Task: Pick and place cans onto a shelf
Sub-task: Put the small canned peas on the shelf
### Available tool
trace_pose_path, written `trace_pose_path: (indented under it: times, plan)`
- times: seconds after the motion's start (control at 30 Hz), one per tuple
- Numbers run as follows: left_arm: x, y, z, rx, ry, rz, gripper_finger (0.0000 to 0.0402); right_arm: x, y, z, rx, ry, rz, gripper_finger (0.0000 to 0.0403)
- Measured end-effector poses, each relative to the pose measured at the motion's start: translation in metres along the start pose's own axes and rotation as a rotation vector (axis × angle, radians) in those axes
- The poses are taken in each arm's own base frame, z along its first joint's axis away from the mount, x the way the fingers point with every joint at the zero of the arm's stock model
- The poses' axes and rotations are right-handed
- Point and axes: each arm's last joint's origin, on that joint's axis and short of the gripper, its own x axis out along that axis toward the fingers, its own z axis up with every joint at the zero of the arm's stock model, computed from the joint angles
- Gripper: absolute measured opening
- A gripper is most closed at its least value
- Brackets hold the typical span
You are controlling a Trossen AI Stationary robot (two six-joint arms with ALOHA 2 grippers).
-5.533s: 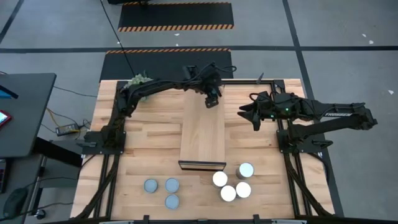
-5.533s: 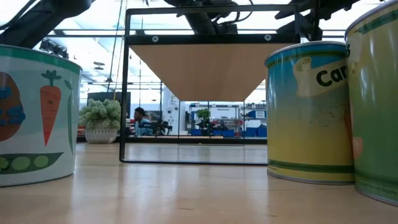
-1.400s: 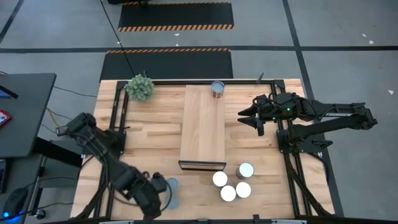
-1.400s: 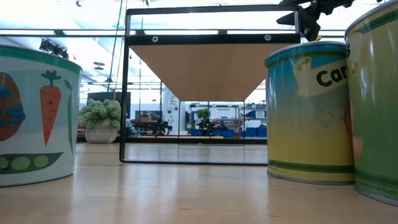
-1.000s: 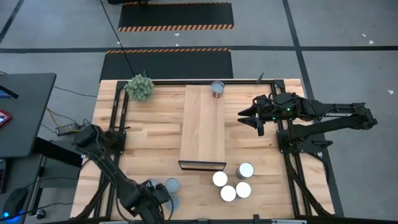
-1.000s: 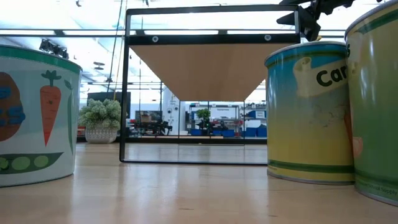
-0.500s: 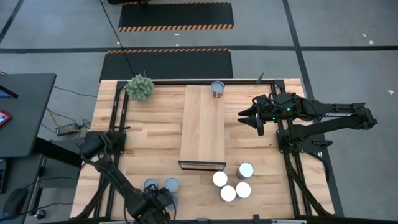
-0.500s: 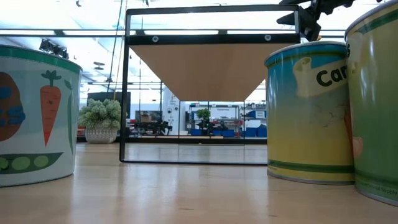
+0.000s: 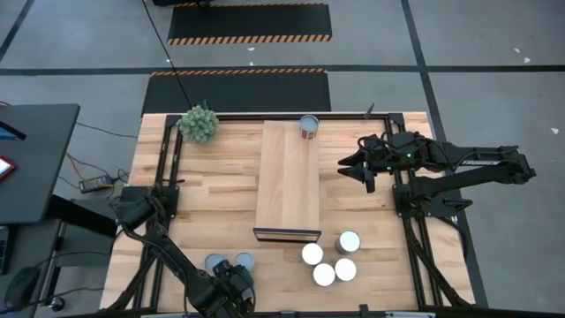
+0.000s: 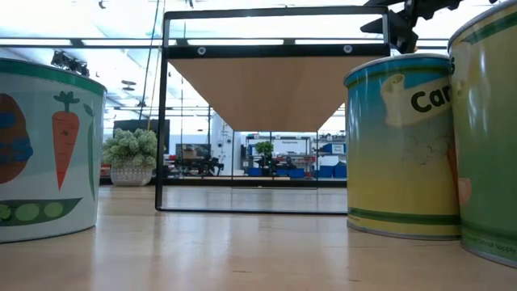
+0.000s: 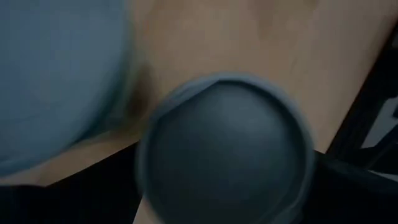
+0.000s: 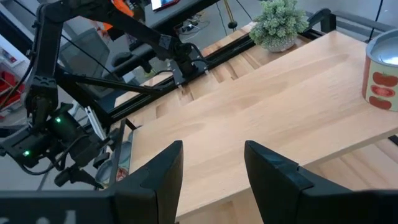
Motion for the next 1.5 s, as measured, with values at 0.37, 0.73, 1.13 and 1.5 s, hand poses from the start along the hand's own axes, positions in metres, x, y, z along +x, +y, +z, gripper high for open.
trace_pose_path:
  times: [0.37,0.73,1.13,1.5]
  plan:
    - [0.008,-0.003,0.004,-0.023,-0.036,-0.018,0.0337,0.000,-0.001,-0.002,0.003,0.024,0.001,0.0179]
    - [0.006,-0.003,0.005,-0.051,-0.013,-0.027,0.0297,0.000,-0.001,-0.002,0.002,0.026,0.001,0.0179]
    - [-0.073,0.018,0.030,-0.024,0.107,-0.083,0.0294,0.000,-0.001,-0.002,-0.013,0.024,0.001,0.0179]
    - [-0.145,0.076,0.103,0.001,0.160,-0.183,0.0294,0.000,0.000,-0.001,-0.033,0.010,0.008,0.0179]
